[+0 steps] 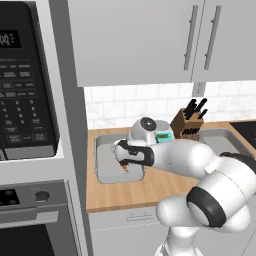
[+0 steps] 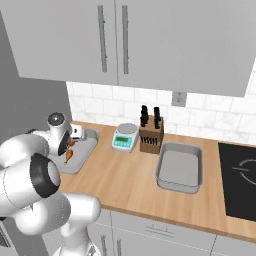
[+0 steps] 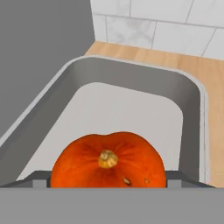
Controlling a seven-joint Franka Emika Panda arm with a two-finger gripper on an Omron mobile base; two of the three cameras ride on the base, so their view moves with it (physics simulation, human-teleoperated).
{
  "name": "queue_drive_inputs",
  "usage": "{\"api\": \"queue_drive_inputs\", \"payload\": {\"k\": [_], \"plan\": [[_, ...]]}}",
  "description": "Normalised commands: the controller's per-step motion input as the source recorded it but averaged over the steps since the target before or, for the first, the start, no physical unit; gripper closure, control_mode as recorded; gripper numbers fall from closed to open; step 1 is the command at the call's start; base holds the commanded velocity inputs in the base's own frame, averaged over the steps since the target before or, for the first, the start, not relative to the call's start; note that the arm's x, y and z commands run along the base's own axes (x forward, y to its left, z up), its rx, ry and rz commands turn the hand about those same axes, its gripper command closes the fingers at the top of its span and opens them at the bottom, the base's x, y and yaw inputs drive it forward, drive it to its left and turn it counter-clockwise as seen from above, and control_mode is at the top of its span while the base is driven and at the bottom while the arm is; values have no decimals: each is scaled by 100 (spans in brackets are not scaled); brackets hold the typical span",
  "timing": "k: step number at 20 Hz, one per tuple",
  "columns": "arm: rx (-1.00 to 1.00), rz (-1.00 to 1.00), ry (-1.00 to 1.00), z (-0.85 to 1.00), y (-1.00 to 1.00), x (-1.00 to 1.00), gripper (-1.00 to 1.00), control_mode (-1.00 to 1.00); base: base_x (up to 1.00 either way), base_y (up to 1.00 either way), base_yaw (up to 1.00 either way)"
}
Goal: Place one squash and one chicken drumstick in each tupperware on the nearby counter, to pack two identical lunches.
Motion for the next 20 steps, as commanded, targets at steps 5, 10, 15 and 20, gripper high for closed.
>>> {"api": "queue_drive_inputs", "payload": {"k": [5, 10, 15, 20], "plan": [[0, 0, 0, -29, 7, 28, 100, -100, 0, 0, 0], [0, 0, 0, -20, 20, 28, 100, -100, 0, 0, 0], [0, 0, 0, -18, 4, 36, 100, -100, 0, 0, 0], [0, 0, 0, -15, 0, 28, -100, -100, 0, 0, 0]]}}
